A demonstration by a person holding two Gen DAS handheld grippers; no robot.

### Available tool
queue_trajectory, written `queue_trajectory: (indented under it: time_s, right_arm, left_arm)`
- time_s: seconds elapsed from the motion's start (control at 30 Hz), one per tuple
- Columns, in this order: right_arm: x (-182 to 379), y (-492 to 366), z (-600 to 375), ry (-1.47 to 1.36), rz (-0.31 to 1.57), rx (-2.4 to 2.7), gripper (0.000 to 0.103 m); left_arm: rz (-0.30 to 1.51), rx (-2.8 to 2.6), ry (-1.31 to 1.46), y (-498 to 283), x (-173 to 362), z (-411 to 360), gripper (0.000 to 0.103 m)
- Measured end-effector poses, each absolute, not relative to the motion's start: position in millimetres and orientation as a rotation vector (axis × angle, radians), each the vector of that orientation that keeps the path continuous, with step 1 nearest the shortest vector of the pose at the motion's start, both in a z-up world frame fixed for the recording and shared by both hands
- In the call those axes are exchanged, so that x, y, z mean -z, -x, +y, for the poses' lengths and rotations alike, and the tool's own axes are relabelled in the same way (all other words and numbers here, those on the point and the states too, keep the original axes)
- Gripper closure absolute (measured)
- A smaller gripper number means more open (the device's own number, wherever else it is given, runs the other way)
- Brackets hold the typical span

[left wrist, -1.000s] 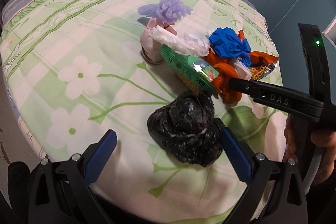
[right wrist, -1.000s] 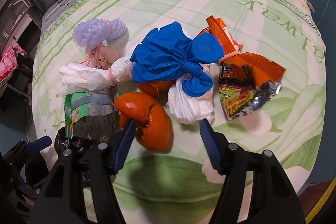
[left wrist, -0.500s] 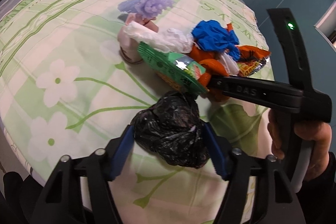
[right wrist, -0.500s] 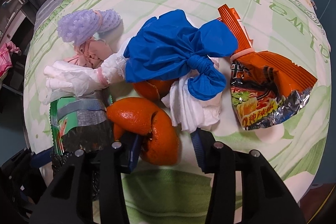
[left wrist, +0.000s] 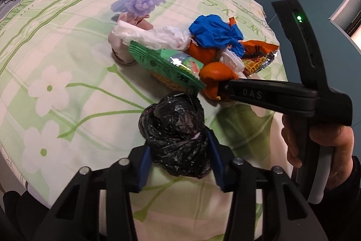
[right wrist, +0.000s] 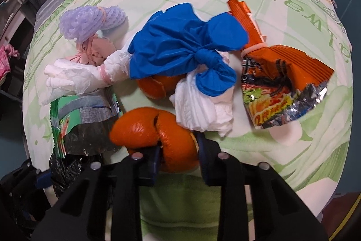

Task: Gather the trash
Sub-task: 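Grasp the small black bag with the left tool while the right tool grasps the orange peel, then carry the black bag and orange peel in both tools over the bin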

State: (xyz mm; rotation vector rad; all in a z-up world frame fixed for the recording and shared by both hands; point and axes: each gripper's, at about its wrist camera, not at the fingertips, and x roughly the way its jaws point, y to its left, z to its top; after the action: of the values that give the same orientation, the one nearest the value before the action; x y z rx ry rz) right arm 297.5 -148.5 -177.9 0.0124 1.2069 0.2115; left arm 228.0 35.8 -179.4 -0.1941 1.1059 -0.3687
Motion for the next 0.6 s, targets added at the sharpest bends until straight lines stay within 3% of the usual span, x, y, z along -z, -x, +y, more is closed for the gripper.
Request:
queue_trajectory:
  time_s: [0.2, 0.6]
  right_arm:
    - [172, -290, -159, -0.035, 1.198, -0.212, 0.083]
    - [142, -261, -182, -0.099, 1.148, -0.234, 0.084]
  left_arm:
    - [1.102, 0.388, 0.214, -222, 173, 37, 0.070]
    - [1.057, 0.419, 0.205, -195, 146, 48, 0.070]
